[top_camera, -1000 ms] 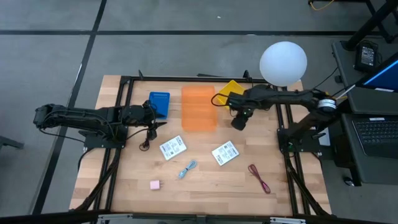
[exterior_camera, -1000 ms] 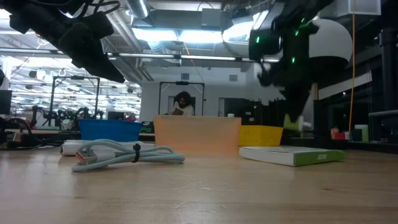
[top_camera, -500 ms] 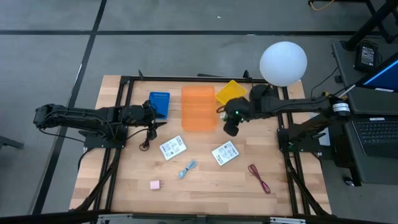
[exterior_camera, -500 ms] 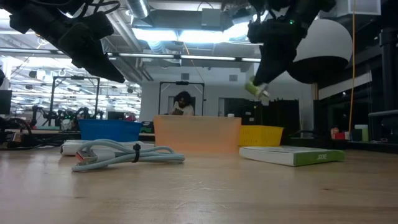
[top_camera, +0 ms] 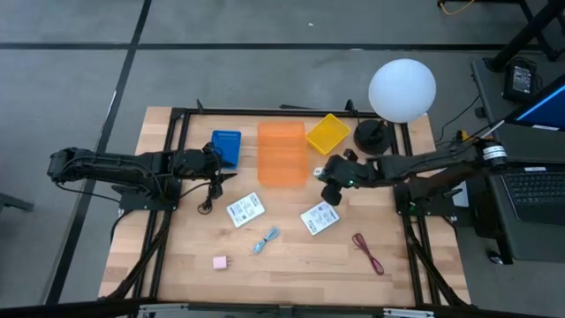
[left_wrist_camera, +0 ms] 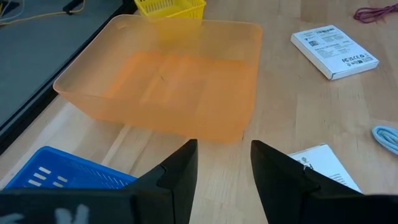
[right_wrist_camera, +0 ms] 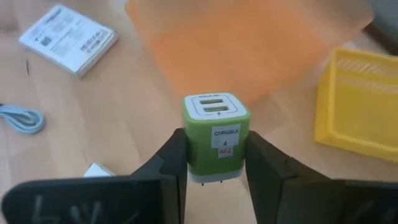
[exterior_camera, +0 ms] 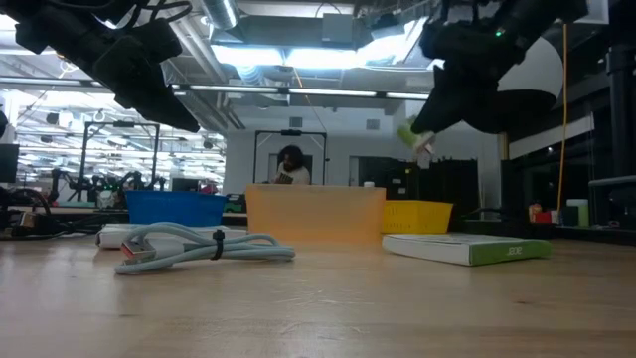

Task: Pick and place items into bin
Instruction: Put the green adaptor into the orange bin

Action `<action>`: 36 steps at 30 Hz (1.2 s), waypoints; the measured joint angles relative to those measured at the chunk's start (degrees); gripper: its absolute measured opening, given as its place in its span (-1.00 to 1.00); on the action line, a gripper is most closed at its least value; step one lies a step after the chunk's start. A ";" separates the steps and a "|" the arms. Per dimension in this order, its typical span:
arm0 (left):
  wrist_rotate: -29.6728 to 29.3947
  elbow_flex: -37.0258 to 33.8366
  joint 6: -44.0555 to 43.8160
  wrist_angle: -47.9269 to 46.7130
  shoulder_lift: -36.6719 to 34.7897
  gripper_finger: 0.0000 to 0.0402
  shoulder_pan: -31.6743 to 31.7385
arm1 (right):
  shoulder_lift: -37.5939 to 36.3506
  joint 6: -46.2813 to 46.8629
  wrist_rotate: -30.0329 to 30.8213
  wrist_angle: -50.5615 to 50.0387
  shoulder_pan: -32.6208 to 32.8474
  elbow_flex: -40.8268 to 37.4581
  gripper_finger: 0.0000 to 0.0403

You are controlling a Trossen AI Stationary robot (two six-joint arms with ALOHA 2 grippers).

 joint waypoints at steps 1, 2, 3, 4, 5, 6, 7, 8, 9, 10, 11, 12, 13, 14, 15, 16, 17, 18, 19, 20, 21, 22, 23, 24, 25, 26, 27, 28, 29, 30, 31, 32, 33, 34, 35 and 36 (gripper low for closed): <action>-0.02 0.00 0.00 0.04 -0.02 -0.29 0.00 | -0.84 -0.28 1.77 0.43 0.55 -0.49 -0.51; -0.02 0.00 -0.02 0.04 -0.01 -0.29 0.02 | -1.69 -1.25 3.79 1.49 1.08 -1.15 -0.51; -0.02 0.00 -0.02 0.01 -0.02 -0.29 0.01 | -2.47 -1.81 6.39 3.44 1.78 -2.17 -0.51; -0.02 0.00 -0.15 0.01 -0.02 -0.29 0.02 | -3.21 -2.92 9.09 6.24 2.42 -3.49 -0.51; -0.01 0.00 -0.56 0.03 -0.02 -0.29 0.02 | -3.89 -4.11 11.13 8.89 2.96 -4.96 -0.51; -0.02 0.00 -0.93 0.02 -0.02 -0.29 0.01 | -4.48 -5.37 12.42 12.12 3.49 -6.60 -0.51; -0.01 0.00 -1.18 0.02 -0.01 -0.29 0.02 | -5.07 -6.83 12.58 15.96 3.82 -8.26 -0.51; -0.02 0.00 -1.18 0.02 -0.02 -0.29 0.02 | -5.69 -7.92 12.61 19.56 4.03 -9.93 -0.51; -0.04 0.00 -1.11 0.04 -0.02 -0.29 0.02 | -6.32 -8.91 12.59 23.50 4.20 -11.74 -0.51; -0.16 0.00 -0.75 0.04 0.00 -0.29 0.02 | -6.79 -9.75 12.59 27.12 4.28 -13.30 -0.51; -0.41 0.00 -0.29 0.11 -0.01 -0.29 0.01 | -7.09 -10.70 12.59 30.47 4.28 -14.74 -0.51; -0.54 0.00 0.17 0.39 -0.02 -0.29 0.02 | -7.47 -12.02 12.62 33.34 4.24 -16.18 -0.51; -0.61 0.00 0.48 0.69 -0.02 -0.29 0.02 | -7.77 -13.30 12.66 35.73 4.24 -17.52 -0.51; -0.67 0.00 0.57 0.90 -0.02 -0.29 0.02 | -7.81 -14.28 12.74 38.62 4.24 -18.72 -0.51; -0.73 0.00 0.59 1.09 0.00 -0.29 0.02 | -7.79 -15.34 12.75 42.04 4.22 -20.03 -0.51; -0.77 -0.02 0.59 1.72 0.00 -0.29 0.02 | -7.79 -16.62 12.75 45.23 4.10 -21.32 -0.51; -0.85 -0.02 0.59 2.65 0.00 -0.29 0.02 | -7.77 -17.73 12.67 48.49 3.94 -22.50 -0.51; -0.85 -0.02 0.61 3.53 -0.02 -0.29 0.02 | -7.58 -18.37 12.64 52.03 3.84 -23.71 -0.51; -0.89 -0.02 0.61 4.30 -0.02 -0.29 0.02 | -7.41 -19.46 12.67 55.49 3.80 -24.97 -0.51; -0.89 -0.02 0.66 5.13 0.00 -0.29 0.02 | -7.38 -20.90 12.67 58.26 3.80 -26.15 -0.51; -0.89 -0.02 1.13 6.27 0.00 -0.29 0.02 | -7.38 -21.76 12.73 60.97 3.80 -27.29 -0.51; -0.89 -0.02 1.94 7.26 -0.01 -0.29 0.02 | -7.38 -22.23 12.68 63.36 3.80 -28.16 -0.51; -0.89 -0.02 2.87 8.01 -0.02 -0.29 0.02 | -7.39 -22.31 12.66 65.42 3.80 -29.03 -0.51; -0.89 -0.02 3.74 8.75 0.00 -0.29 0.02 | -7.40 -22.27 12.67 66.96 3.80 -29.83 -0.51; -0.89 -0.02 4.40 9.60 0.00 -0.29 0.02 | -7.34 -22.24 12.64 67.91 3.80 -30.45 -0.51; -0.89 -0.02 4.95 10.41 -0.02 -0.29 0.02 | -7.14 -22.16 12.66 68.92 3.80 -30.92 -0.51; -0.92 -0.02 5.37 11.18 -0.02 -0.29 0.02 | -7.05 -22.18 12.64 69.49 3.80 -31.20 -0.51; -0.92 -0.02 5.76 11.87 -0.02 -0.29 0.02 | -7.05 -22.18 12.64 70.11 3.80 -31.53 -0.51; -0.89 -0.02 6.20 12.73 -0.01 -0.29 0.02 | -6.91 -22.18 12.61 70.35 3.80 -31.58 -0.51; -0.90 -0.02 6.63 13.62 -0.02 -0.29 0.02 | -6.75 -22.17 12.23 70.51 3.80 -31.54 -0.51; -0.90 -0.02 6.94 14.30 -0.02 -0.29 0.02 | -6.73 -22.19 11.93 70.35 3.80 -31.48 -0.51; -0.90 -0.02 7.29 14.80 -0.02 -0.29 0.02 | -6.72 -22.23 11.28 70.33 3.80 -31.34 -0.51; -0.89 -0.02 7.81 15.34 -0.02 -0.29 0.02 | -6.72 -22.27 10.69 70.44 3.80 -31.14 -0.51; -0.89 -0.02 8.40 15.97 -0.01 -0.29 0.02 | -6.73 -22.27 10.61 70.58 3.80 -31.05 -0.51; -0.92 -0.02 9.00 16.35 -0.02 -0.29 0.02 | -6.74 -22.28 10.57 70.50 3.80 -31.05 -0.51; -0.92 -0.02 9.67 16.39 -0.02 -0.29 0.02 | -6.72 -22.31 10.52 70.37 3.80 -31.05 -0.51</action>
